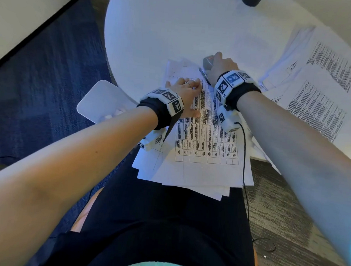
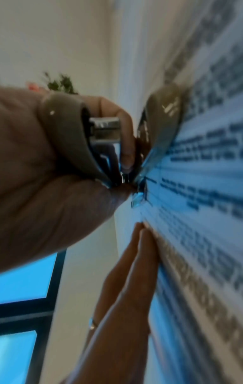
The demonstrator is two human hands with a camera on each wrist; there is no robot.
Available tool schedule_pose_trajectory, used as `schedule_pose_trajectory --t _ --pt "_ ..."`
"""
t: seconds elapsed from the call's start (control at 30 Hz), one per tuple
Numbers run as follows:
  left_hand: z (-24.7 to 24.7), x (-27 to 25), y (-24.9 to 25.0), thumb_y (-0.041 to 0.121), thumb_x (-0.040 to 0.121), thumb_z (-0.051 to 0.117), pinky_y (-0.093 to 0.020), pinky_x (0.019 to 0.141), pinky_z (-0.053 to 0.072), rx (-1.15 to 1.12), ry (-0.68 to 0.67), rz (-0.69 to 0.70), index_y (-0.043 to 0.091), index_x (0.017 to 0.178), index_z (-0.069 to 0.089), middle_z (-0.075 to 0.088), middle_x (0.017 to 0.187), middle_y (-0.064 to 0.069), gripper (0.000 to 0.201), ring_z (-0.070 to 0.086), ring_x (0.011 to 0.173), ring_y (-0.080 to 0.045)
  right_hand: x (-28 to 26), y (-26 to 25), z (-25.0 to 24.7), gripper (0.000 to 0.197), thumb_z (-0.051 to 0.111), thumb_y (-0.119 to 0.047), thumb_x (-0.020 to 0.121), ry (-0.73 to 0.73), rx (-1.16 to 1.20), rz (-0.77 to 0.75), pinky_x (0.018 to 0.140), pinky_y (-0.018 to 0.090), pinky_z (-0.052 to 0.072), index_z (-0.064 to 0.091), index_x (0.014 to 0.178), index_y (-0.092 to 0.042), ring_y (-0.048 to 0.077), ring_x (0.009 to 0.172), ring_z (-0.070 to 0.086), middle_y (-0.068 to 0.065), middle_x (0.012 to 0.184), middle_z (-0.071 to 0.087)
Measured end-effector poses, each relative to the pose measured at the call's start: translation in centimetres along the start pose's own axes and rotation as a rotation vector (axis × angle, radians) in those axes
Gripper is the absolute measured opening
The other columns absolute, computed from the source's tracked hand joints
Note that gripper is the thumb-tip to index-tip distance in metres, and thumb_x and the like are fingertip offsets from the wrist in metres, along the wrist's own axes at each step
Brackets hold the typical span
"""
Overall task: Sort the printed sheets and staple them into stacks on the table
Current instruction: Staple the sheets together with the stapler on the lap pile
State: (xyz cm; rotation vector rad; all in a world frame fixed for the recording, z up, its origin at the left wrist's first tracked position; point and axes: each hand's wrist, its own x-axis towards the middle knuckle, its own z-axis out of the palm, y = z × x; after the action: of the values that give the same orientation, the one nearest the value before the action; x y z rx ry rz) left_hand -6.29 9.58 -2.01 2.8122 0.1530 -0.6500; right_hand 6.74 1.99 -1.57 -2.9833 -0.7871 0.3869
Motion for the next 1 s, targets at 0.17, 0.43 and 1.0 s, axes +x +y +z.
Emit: schedule_pose_trajectory --t 0.17,0.43,1.0 --pt "-0.1 0.0 -0.2 0.058 0.085 0.056 -0.062 0.109 0.020 0.010 0.002 -0.007 0.023 0.153 0.010 0.006 0.160 0.007 0.089 0.011 0.144 -0.027 0.5 -1.4 -0.1 0.052 0.053 -0.033 0.094 0.005 0.114 0.128 0.088 0.040 0.044 0.037 0.131 -0.001 0.035 0.118 0.051 0.020 0.130 0.050" --pt "-0.5 0.0 -0.2 0.061 0.081 0.058 -0.057 0.107 0.029 0.019 0.022 0.016 0.023 0.151 0.020 0.010 0.159 0.006 0.088 0.018 0.141 -0.027 -0.3 -1.2 -0.7 0.044 0.046 -0.029 0.097 0.050 0.150 0.055 0.077 0.042 0.046 0.033 0.132 -0.005 0.039 0.104 0.057 0.021 0.120 0.056" --pt "0.5 -1.0 -2.3 0.067 0.074 0.063 -0.042 0.114 0.023 -0.125 0.107 -0.150 0.009 0.151 0.012 0.000 0.160 -0.005 0.109 0.011 0.146 -0.025 -1.0 -4.0 0.3 0.043 0.047 -0.029 0.096 -0.035 0.033 -0.035 0.070 0.039 0.042 0.035 0.129 -0.003 0.037 0.102 0.059 0.020 0.119 0.057"
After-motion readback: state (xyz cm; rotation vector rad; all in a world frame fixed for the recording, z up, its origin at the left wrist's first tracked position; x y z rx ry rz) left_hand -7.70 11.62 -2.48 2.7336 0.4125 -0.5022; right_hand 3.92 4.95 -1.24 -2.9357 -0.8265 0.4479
